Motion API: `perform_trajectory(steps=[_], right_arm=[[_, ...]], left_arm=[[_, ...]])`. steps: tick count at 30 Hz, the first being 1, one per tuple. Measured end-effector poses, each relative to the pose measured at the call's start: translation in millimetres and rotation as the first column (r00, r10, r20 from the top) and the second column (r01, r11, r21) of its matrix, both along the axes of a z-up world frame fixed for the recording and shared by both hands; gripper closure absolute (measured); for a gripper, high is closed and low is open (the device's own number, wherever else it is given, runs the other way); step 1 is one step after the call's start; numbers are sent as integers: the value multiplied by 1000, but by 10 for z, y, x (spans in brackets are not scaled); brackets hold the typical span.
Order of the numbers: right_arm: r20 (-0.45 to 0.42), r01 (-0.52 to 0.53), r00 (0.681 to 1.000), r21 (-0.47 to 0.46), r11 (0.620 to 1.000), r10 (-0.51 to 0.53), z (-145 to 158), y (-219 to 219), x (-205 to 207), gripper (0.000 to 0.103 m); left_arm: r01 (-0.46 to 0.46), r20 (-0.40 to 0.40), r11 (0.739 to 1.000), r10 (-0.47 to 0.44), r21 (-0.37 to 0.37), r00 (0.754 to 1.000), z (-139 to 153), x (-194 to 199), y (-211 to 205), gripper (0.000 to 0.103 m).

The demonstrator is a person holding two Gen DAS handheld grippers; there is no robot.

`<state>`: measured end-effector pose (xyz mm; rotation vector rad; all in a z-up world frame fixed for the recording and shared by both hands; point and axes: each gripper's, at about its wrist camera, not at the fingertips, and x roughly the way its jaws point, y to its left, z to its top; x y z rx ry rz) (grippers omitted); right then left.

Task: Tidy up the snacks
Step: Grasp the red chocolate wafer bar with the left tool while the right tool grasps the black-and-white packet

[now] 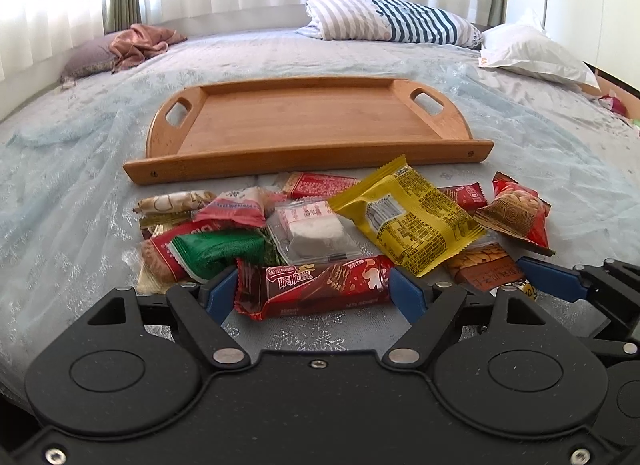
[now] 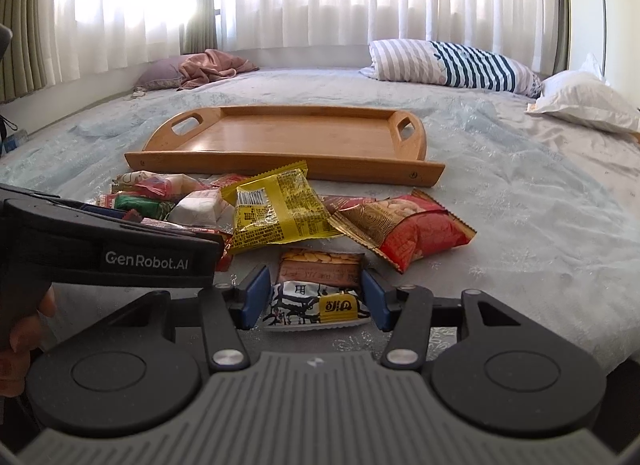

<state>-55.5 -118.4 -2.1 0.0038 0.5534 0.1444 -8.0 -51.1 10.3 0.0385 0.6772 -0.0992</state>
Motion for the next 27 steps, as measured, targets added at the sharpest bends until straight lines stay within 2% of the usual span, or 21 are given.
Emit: perform_trajectory(steps=[2,3,5,6,20,25,26,27], right_arm=[[-5,-7,1000,3,1000,7,-9,8,15,39],[-5,-13,1000,3,1000,13,-8,19,13,47],[-4,-14,1000,0,1000,14,-7,45,6,48],[-5,-16,1000,1,1000,16,-6,55,4,50],[-11,-27,1000,87,996,28,80,9,-59,53],[-15,-35,999,78,996,37,99,42,-82,53],[-17,-34,999,75,997,35,95,48,-82,52],[-22,-32,999,74,997,33,88,51,-79,46]], left_arm=[[-1,-10,1000,1,-16,1000,-5,13,21,25],[-1,-17,1000,1,-25,1000,-9,18,36,28],[20,-26,999,-21,-43,999,-5,18,49,36],[25,-27,999,-26,-42,999,-2,11,44,37],[5,-34,999,-7,-50,999,84,-78,193,37],[5,-29,999,-6,-48,1000,103,-101,209,37],[4,-31,999,-5,-49,1000,103,-103,214,37],[1,-32,999,-2,-49,999,103,-110,217,37]])
